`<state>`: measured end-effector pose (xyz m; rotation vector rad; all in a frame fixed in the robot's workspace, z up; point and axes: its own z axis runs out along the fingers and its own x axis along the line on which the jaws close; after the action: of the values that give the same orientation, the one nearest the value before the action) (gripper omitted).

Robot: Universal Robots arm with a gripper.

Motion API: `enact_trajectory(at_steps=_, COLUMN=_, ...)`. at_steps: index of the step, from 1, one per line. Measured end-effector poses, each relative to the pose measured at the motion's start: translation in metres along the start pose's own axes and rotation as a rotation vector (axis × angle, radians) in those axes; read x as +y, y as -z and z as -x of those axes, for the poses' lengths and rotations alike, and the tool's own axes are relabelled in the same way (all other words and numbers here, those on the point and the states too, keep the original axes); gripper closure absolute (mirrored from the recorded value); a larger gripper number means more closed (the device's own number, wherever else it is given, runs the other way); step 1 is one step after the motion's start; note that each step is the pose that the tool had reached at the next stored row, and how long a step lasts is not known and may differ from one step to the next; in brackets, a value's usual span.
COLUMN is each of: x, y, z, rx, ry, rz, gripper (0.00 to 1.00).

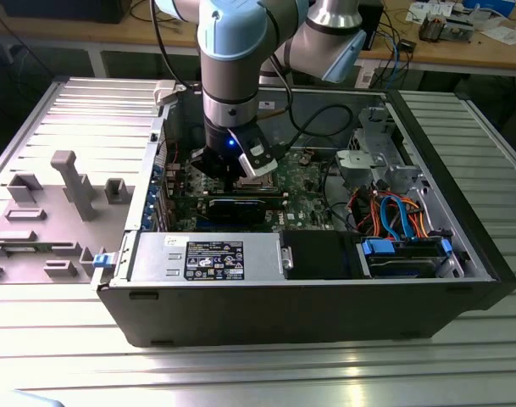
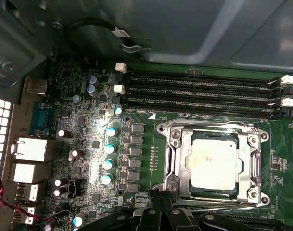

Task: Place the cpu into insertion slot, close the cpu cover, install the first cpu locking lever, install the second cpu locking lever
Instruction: 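Install the second cpu locking lever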

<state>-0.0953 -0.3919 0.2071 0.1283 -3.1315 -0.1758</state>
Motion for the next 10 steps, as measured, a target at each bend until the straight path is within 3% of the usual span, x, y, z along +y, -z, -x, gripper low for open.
enact_trajectory(at_steps=10, x=0.0000, y=0.0003, z=0.0000, rx=0.0000, ry=0.000, rz=0.0002, gripper=0.89)
